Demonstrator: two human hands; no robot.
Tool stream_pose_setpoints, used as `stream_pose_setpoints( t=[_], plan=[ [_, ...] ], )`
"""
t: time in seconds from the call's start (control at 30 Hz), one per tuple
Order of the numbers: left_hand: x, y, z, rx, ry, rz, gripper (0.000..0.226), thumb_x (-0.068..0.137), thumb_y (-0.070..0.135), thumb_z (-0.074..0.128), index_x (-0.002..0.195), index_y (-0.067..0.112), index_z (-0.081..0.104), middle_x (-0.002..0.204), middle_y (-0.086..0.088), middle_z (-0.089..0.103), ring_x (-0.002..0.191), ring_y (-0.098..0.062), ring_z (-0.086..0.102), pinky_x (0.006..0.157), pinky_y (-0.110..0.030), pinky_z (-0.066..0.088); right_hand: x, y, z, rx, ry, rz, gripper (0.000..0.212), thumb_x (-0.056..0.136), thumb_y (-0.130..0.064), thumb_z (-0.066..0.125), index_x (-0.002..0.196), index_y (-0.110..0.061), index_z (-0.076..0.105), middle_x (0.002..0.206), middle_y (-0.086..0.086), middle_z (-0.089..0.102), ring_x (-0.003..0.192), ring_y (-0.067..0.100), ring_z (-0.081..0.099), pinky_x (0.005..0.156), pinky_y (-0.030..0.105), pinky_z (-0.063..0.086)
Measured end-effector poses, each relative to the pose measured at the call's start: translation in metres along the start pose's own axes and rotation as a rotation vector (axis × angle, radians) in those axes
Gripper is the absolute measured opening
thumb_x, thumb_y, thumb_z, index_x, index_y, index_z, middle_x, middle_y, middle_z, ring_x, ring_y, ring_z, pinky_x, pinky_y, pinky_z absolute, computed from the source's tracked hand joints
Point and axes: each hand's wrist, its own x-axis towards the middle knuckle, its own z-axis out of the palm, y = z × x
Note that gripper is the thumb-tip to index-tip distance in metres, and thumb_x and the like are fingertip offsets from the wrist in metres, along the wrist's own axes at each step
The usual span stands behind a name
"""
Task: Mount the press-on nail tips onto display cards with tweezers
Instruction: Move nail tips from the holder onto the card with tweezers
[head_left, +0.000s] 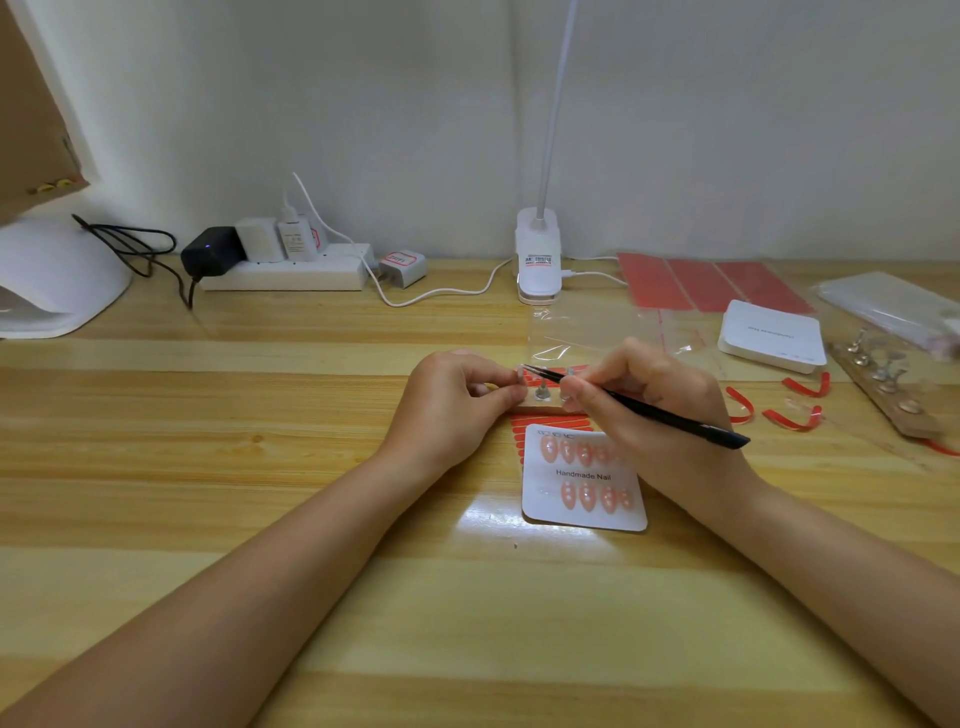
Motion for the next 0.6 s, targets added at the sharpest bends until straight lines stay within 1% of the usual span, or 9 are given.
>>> stream_pose_setpoints(
  t=[0.07,0.1,0.17,0.23,0.3,0.37,0.43,0.53,0.6],
  plan=[
    [-0.0004,0.0003,0.0000,0.002,0.002,0.010,0.013,0.077,0.009,0.072,0.090,0.007,0.074,0.074,0.009,0.058,0.063,-0.004,0.049,0.063,-0.012,0.038,0.0000,0.0003,0.0007,-0.009,-0.001,-0.006,0.008,0.080,-0.017,0.066,0.076,-0.013,0.060,0.079,-0.012,0.066,0.074,0.004,0.068,0.067,0.022,0.056],
    [-0.0004,0.0003,0.0000,0.003,0.002,0.013,0.013,0.077,0.009,0.072,0.090,0.008,0.074,0.074,0.009,0.058,0.064,-0.005,0.049,0.064,-0.013,0.038,0.0003,0.0014,0.0011,-0.023,0.000,-0.009,0.010,0.080,-0.015,0.067,0.075,-0.011,0.060,0.079,-0.011,0.067,0.075,0.005,0.068,0.067,0.023,0.055],
    [-0.0009,0.0004,0.0002,0.009,0.006,0.019,0.013,0.078,0.009,0.072,0.090,0.008,0.074,0.073,0.010,0.058,0.065,-0.006,0.049,0.064,-0.014,0.038,0.0008,0.0045,0.0023,-0.079,-0.001,-0.016,0.013,0.080,-0.011,0.070,0.074,-0.003,0.062,0.076,0.000,0.069,0.073,0.010,0.067,0.064,0.027,0.054],
    [-0.0011,0.0008,0.0007,0.012,0.010,0.023,0.012,0.078,0.010,0.072,0.090,0.009,0.074,0.074,0.010,0.058,0.066,-0.008,0.050,0.065,-0.017,0.039,0.0010,0.0058,0.0031,-0.123,-0.011,-0.029,0.016,0.081,-0.013,0.069,0.075,0.000,0.063,0.074,0.008,0.069,0.070,0.015,0.065,0.062,0.032,0.052],
    [-0.0016,0.0013,0.0006,0.014,0.017,0.027,0.012,0.078,0.010,0.071,0.090,0.010,0.074,0.074,0.010,0.057,0.069,-0.010,0.052,0.067,-0.019,0.041,0.0014,0.0047,0.0033,-0.134,-0.023,-0.043,0.018,0.082,-0.015,0.068,0.076,0.001,0.062,0.072,0.008,0.067,0.067,0.016,0.063,0.062,0.033,0.051],
    [-0.0018,0.0014,0.0003,0.014,0.019,0.034,0.012,0.078,0.009,0.071,0.090,0.010,0.074,0.073,0.011,0.057,0.071,-0.012,0.054,0.068,-0.020,0.042,0.0027,0.0028,0.0038,-0.161,-0.027,-0.082,0.017,0.083,-0.012,0.067,0.074,0.002,0.061,0.068,0.007,0.064,0.062,0.017,0.060,0.059,0.031,0.049],
    [-0.0014,0.0010,0.0004,0.012,0.017,0.037,0.012,0.078,0.009,0.071,0.090,0.009,0.074,0.073,0.011,0.057,0.071,-0.012,0.055,0.069,-0.019,0.042,0.0045,0.0010,0.0052,-0.223,-0.028,-0.159,0.018,0.082,-0.009,0.068,0.071,0.004,0.060,0.063,0.007,0.061,0.055,0.019,0.057,0.054,0.029,0.047],
    [-0.0009,0.0009,0.0007,0.009,0.014,0.048,0.012,0.078,0.008,0.071,0.089,0.009,0.075,0.072,0.012,0.057,0.066,-0.006,0.050,0.064,-0.011,0.039,0.0065,-0.0009,0.0067,-0.283,-0.008,-0.219,0.023,0.083,-0.011,0.064,0.067,0.005,0.058,0.058,0.009,0.059,0.049,0.023,0.054,0.051,0.024,0.044],
    [-0.0006,0.0006,0.0007,0.007,0.008,0.057,0.011,0.078,0.007,0.071,0.089,0.008,0.075,0.071,0.012,0.056,0.062,-0.004,0.047,0.061,-0.009,0.037,0.0067,-0.0017,0.0069,-0.307,0.007,-0.215,0.025,0.083,-0.012,0.063,0.067,0.006,0.058,0.058,0.011,0.059,0.049,0.026,0.055,0.051,0.029,0.044]
  ],
)
